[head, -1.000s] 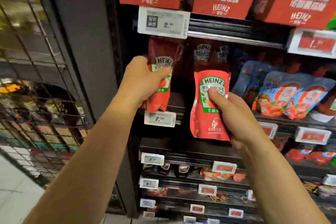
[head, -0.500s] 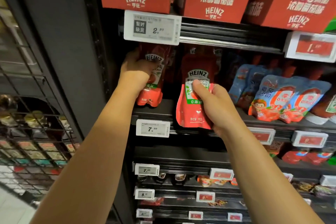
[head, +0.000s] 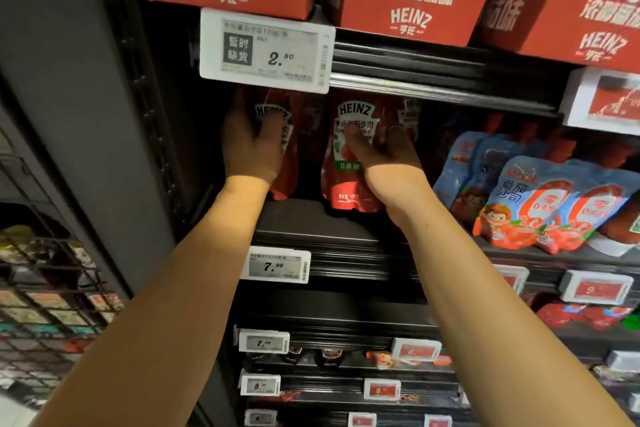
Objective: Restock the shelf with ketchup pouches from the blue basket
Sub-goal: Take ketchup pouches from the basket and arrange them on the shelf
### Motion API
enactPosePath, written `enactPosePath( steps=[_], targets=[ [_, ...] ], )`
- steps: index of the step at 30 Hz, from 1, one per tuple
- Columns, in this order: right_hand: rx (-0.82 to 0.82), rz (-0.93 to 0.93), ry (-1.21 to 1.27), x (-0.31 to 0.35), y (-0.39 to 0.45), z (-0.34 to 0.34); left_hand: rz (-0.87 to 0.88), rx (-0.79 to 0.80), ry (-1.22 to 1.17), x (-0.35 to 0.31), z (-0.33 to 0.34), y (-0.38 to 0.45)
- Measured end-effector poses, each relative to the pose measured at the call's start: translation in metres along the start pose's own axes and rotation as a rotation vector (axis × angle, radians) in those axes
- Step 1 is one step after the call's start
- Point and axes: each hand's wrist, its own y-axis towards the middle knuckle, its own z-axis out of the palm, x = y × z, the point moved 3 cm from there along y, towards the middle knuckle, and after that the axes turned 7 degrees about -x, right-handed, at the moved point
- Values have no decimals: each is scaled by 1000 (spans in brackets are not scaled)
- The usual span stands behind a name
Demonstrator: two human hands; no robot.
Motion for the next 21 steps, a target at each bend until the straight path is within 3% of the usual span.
enactPosePath(
  steps=[6,12,17,21],
  targets=[
    [29,-161,43,-17,13,11,38,-21,11,11,1,-1],
    [5,-249,89,-32,13,9,-30,13,48,12,-4,-3],
    [16,-302,-154,-30,13,9,-137,157,225,10,-11,-16],
    [8,-242,-565,-41,8,2,-55,241,570,8,-28,-38]
  ],
)
